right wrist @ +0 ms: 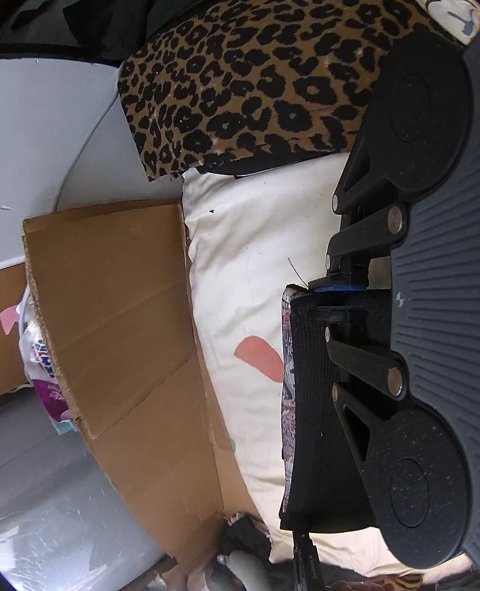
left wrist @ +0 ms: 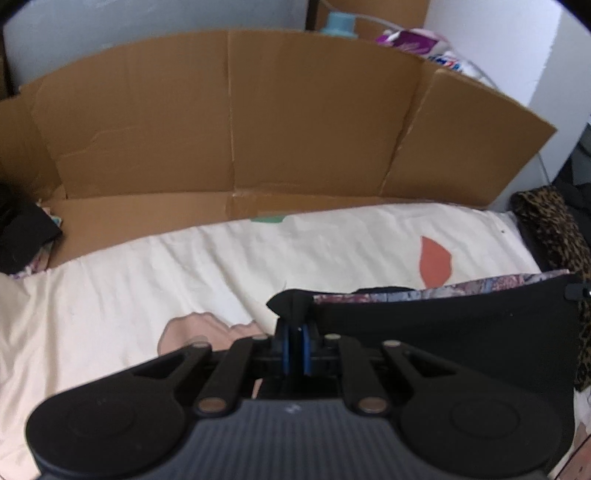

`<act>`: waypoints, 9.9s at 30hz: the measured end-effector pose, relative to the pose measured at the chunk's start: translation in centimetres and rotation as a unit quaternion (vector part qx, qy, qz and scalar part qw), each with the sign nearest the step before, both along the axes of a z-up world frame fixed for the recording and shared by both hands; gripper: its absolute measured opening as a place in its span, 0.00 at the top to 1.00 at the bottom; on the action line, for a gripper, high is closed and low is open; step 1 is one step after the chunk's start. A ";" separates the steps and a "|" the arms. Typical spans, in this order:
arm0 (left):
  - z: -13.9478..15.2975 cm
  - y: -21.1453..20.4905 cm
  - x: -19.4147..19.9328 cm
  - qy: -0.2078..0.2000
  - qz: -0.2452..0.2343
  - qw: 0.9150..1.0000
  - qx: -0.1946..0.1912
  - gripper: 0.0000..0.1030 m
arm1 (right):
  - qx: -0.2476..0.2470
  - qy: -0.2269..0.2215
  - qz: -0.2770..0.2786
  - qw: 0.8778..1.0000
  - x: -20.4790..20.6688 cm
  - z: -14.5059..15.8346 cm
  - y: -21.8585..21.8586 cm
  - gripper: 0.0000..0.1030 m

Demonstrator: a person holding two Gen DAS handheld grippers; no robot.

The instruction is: Fold clothes

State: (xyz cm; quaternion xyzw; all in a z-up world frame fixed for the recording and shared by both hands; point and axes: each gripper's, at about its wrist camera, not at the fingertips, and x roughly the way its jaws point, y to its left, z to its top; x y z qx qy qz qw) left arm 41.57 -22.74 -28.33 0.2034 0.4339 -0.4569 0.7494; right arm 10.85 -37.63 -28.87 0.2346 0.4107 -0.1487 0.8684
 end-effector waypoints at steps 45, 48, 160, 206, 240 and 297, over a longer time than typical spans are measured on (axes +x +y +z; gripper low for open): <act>-1.6 8.9 -13.0 0.098 -0.027 0.995 -0.006 0.79 | -0.004 0.014 0.184 0.983 -5.1 -2.7 13.5 0.78; -2.4 8.3 -15.0 0.108 -0.061 0.992 -0.010 0.75 | -0.010 0.022 0.229 0.973 -5.2 -4.1 16.6 0.77; -8.0 18.8 -11.7 0.287 0.072 0.955 0.001 0.89 | 0.316 -0.016 -0.117 0.941 -15.4 -12.8 0.0 0.85; -6.1 25.0 -11.8 0.321 0.009 0.947 0.015 0.94 | 0.391 -0.025 -0.105 0.914 -16.7 -13.4 4.0 0.94; -7.3 24.5 -15.5 0.389 -0.038 0.913 0.117 1.00 | 0.296 -0.043 -0.101 0.949 -14.2 -8.9 -0.3 0.95; 7.8 2.6 -10.8 0.096 -0.043 0.973 0.204 0.16 | 0.316 -0.072 -0.176 0.929 -22.8 -11.2 -1.8 0.57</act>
